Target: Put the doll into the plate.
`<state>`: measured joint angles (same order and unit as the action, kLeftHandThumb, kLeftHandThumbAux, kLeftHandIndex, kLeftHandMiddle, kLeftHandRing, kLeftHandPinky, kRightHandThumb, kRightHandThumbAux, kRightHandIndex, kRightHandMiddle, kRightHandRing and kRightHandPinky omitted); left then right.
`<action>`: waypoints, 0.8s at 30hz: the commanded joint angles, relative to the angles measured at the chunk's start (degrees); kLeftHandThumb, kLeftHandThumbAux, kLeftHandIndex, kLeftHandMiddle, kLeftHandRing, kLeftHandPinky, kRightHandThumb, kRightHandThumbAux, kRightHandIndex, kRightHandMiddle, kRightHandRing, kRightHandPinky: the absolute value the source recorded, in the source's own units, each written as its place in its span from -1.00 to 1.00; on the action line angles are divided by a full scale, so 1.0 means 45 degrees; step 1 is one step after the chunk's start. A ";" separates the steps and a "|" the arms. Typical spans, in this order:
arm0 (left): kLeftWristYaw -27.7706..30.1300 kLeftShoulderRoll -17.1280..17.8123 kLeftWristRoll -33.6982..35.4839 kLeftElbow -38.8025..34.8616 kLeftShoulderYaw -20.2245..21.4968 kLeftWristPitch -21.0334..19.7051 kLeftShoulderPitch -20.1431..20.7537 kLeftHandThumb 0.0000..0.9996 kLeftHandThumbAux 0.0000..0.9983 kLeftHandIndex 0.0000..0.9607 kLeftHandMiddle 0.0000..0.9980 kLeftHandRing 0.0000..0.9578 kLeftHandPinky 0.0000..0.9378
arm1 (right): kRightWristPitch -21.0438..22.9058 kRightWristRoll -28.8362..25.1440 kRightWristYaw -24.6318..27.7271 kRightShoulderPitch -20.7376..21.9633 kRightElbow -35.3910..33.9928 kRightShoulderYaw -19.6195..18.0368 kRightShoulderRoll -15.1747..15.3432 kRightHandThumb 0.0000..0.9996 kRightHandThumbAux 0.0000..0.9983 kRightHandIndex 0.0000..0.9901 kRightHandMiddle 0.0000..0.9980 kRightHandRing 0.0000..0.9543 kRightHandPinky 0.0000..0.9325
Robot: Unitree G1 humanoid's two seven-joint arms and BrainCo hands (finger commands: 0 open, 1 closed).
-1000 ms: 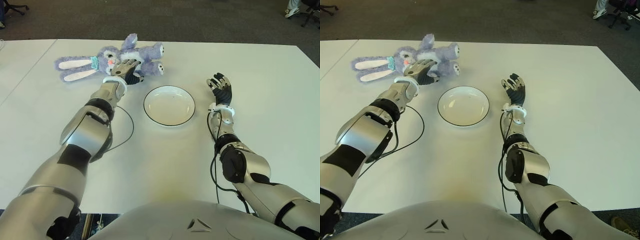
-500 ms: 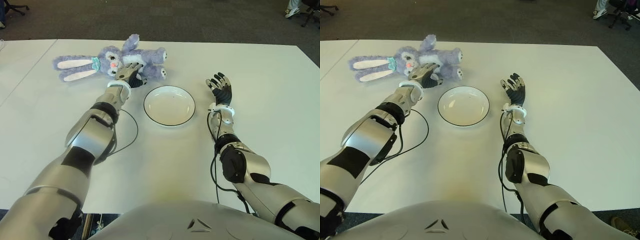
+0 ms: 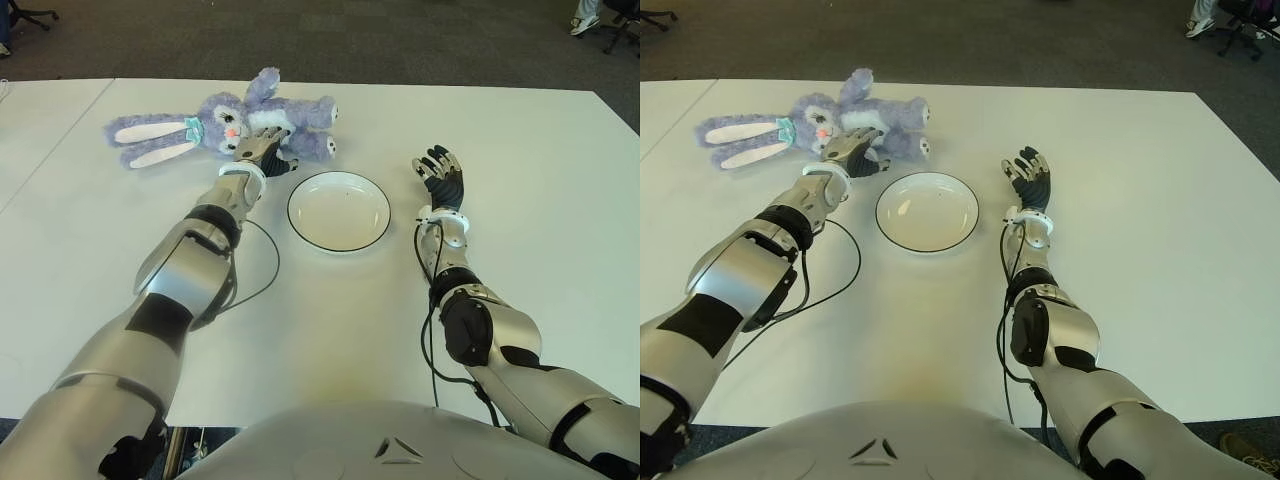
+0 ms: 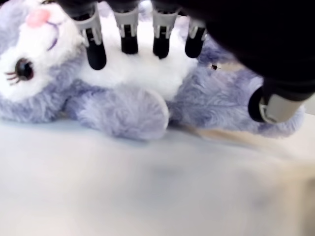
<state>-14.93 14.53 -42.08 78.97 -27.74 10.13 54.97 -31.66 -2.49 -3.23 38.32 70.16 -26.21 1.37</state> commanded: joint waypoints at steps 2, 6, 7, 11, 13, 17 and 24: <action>0.0638 -0.0414 0.0122 0.0257 0.0026 0.0066 -0.0935 -0.28 -0.21 -1.00 -1.00 -0.89 -0.71 | 0.1842 -0.0280 -0.0150 -0.2923 0.1742 -0.0173 -0.0796 -0.38 0.77 -0.62 -0.61 -0.60 -0.55; 0.0555 -0.0337 0.0124 0.0233 0.0025 0.0163 -0.1072 -0.28 -0.18 -1.00 -1.00 -0.89 -0.71 | 0.1842 -0.0258 -0.0158 -0.2937 0.1741 -0.0148 -0.0790 -0.38 0.78 -0.61 -0.60 -0.60 -0.55; 0.0524 -0.0227 0.0118 0.0226 0.0015 0.0234 -0.1211 -0.28 -0.18 -1.00 -1.00 -0.89 -0.71 | 0.1845 -0.0248 -0.0158 -0.2939 0.1741 -0.0136 -0.0787 -0.38 0.78 -0.61 -0.60 -0.60 -0.55; 0.0267 0.0171 0.0048 0.0192 -0.0067 0.0553 -0.1819 -0.26 -0.15 -1.00 -1.00 -0.89 -0.70 | 0.1870 -0.0238 -0.0134 -0.2951 0.1743 -0.0110 -0.0782 -0.45 0.79 -0.66 -0.63 -0.62 -0.57; 0.0041 0.0383 -0.0004 0.0157 -0.0131 0.0817 -0.2193 -0.27 -0.13 -1.00 -1.00 -0.90 -0.75 | 0.1893 -0.0253 -0.0108 -0.2952 0.1744 -0.0112 -0.0781 -0.46 0.80 -0.67 -0.63 -0.61 -0.55; -0.0235 0.0738 -0.0107 0.0022 -0.0279 0.1412 -0.2571 -0.27 -0.12 -1.00 -1.00 -0.89 -0.73 | 0.1902 -0.0252 -0.0074 -0.2960 0.1744 -0.0099 -0.0775 -0.43 0.80 -0.65 -0.62 -0.61 -0.56; -0.0408 0.1217 -0.0146 -0.0185 -0.0405 0.2085 -0.3028 -0.26 -0.11 -1.00 -0.99 -0.85 -0.69 | 0.1895 -0.0263 -0.0065 -0.2953 0.1742 -0.0100 -0.0789 -0.43 0.79 -0.64 -0.63 -0.62 -0.56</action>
<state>-18.62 17.85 -42.13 76.54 -28.16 18.71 47.19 -31.66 -2.46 -3.10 38.30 70.16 -25.96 1.40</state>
